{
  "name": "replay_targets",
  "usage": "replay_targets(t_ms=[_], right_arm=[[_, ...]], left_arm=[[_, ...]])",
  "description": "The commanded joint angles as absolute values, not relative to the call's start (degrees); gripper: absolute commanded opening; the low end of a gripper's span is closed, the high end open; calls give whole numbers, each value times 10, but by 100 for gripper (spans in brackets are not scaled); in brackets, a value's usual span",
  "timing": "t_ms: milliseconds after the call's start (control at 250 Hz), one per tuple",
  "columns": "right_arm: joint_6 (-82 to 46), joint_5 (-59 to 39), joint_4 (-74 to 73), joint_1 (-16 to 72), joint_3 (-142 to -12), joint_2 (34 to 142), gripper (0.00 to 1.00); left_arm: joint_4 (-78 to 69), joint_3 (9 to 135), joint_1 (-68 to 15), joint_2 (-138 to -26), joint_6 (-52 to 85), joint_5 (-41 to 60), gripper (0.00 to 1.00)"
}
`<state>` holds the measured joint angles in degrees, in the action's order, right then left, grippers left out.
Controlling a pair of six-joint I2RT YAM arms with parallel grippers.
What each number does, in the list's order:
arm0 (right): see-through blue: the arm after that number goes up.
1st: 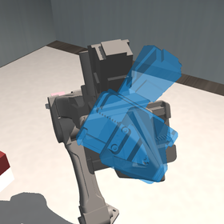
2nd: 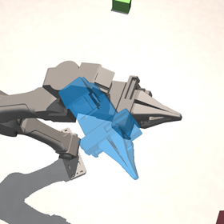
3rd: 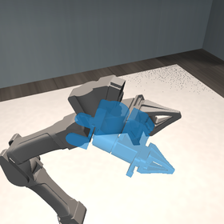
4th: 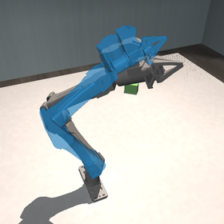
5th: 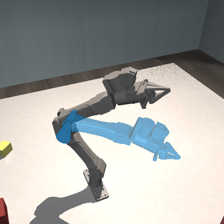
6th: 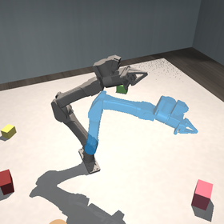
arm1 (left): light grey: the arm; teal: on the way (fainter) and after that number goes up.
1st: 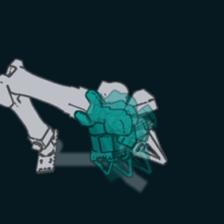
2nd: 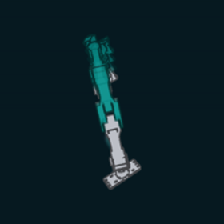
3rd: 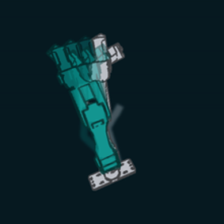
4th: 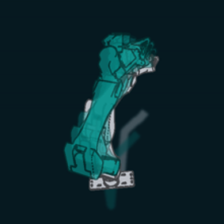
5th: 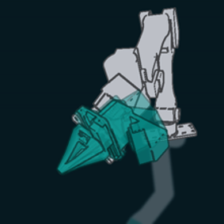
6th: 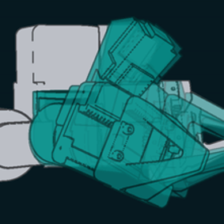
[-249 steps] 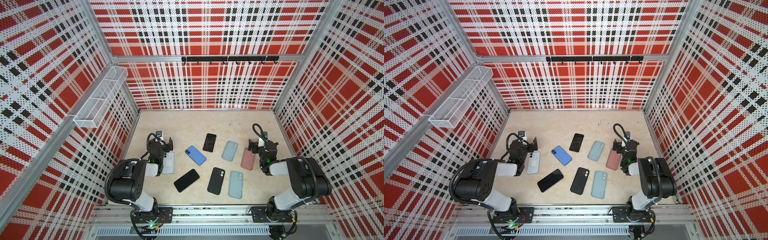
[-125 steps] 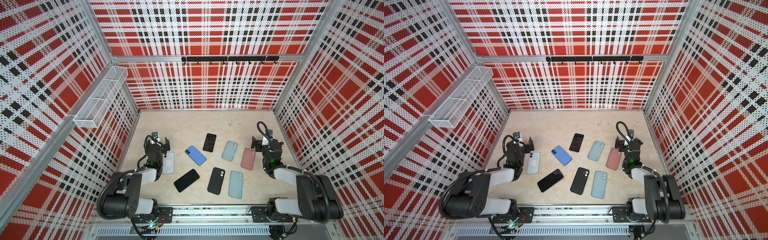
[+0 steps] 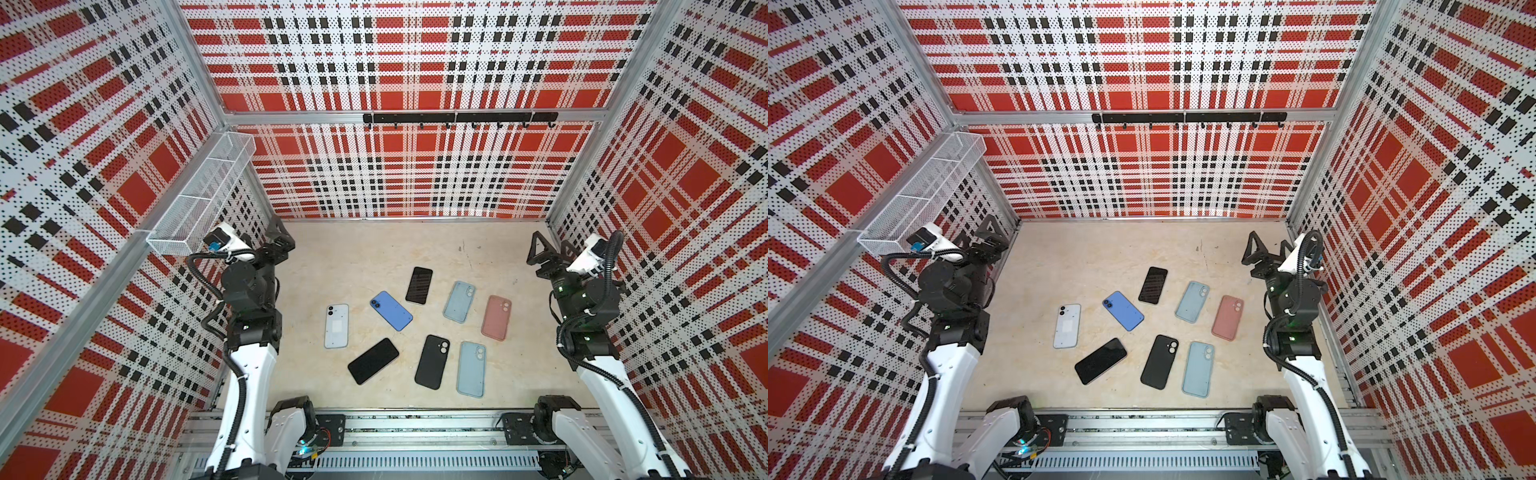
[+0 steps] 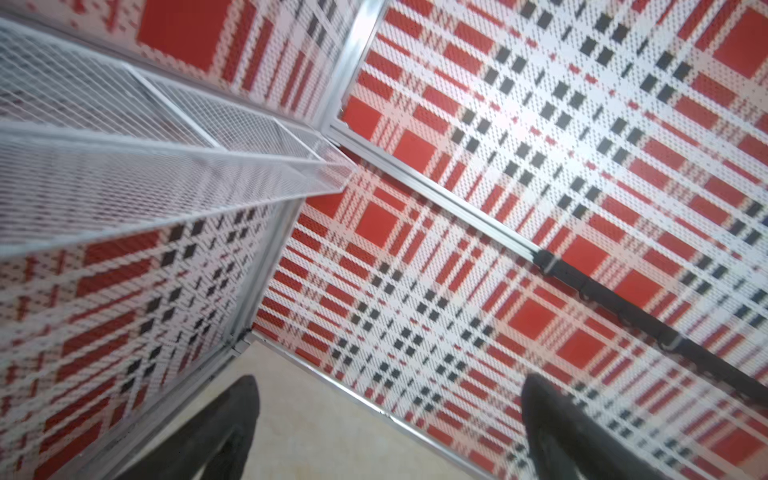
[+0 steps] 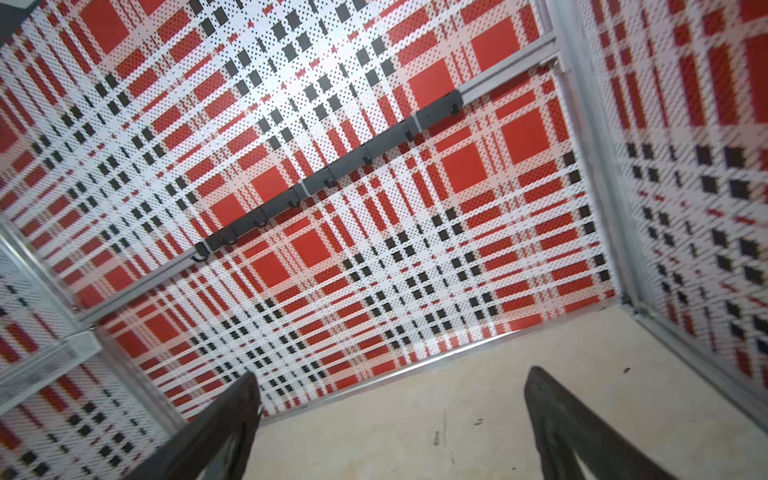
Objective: Put the phone into the phone case
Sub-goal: 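Move the left gripper over the black phone while the right gripper moves over the cases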
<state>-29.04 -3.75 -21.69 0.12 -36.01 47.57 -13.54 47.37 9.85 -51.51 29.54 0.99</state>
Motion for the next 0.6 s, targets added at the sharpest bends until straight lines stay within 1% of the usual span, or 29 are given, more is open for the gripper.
replay_targets(t_ms=[0,56,136,208,272,292,312,424,596], right_arm=[[-319,-115,-193,0,-374,484,100],[-311,-142,-171,0,-385,493,100],[-301,-169,-137,1,-399,504,100],[-283,-169,-102,15,-414,510,100],[-260,-139,-47,41,-437,514,100],[-235,-126,-28,52,-445,516,100],[-220,-112,-9,64,-454,518,100],[-163,-35,72,123,-486,526,100],[-165,21,111,154,-479,536,100]], left_arm=[[-66,503,54,-512,288,100,99],[-19,524,17,-512,247,96,99],[101,571,-53,-527,190,15,99],[186,607,-118,-552,150,-33,99],[239,631,-165,-577,136,-51,99],[256,639,-169,-586,132,-51,100],[273,649,-195,-596,130,-50,99],[355,694,-258,-658,134,-77,99],[368,692,-342,-727,180,-104,99]])
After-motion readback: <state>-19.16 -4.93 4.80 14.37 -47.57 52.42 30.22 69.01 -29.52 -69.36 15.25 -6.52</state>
